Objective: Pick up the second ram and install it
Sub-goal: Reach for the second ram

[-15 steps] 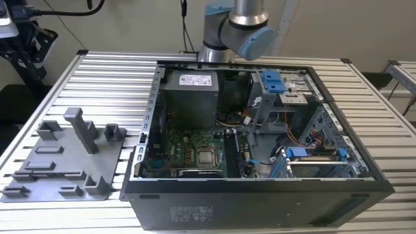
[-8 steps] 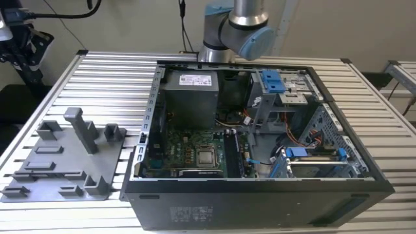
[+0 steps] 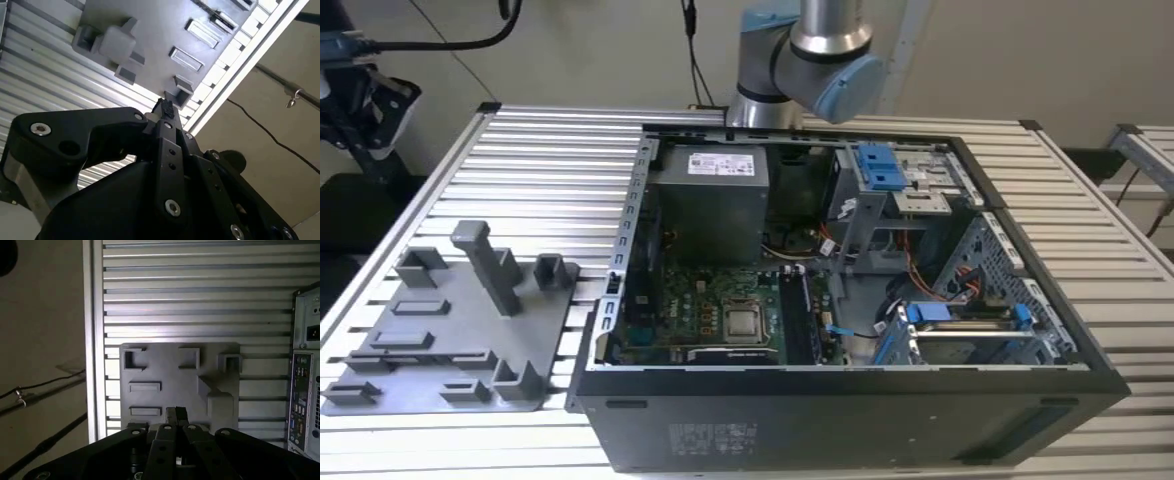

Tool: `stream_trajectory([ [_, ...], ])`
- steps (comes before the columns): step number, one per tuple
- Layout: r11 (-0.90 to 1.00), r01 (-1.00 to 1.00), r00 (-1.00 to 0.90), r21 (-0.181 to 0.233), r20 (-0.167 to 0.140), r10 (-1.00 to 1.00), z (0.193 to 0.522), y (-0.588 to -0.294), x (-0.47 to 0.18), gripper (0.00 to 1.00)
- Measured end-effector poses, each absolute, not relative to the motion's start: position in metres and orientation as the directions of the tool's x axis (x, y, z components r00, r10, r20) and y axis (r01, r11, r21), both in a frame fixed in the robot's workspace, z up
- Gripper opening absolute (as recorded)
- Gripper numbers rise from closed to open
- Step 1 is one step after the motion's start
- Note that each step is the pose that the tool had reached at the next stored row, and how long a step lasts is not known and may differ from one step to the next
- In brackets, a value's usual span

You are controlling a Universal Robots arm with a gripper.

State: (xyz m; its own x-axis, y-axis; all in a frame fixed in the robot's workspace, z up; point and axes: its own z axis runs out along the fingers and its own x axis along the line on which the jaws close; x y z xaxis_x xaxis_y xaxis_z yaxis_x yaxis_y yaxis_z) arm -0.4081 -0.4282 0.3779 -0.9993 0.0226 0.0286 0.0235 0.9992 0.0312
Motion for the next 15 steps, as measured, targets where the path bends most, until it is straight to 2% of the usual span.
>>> stream_trajectory([
  [15,0.999,0.023,-0.999,0.031,0.029,0.023,0.375,-0.476,-0.408,0.11],
])
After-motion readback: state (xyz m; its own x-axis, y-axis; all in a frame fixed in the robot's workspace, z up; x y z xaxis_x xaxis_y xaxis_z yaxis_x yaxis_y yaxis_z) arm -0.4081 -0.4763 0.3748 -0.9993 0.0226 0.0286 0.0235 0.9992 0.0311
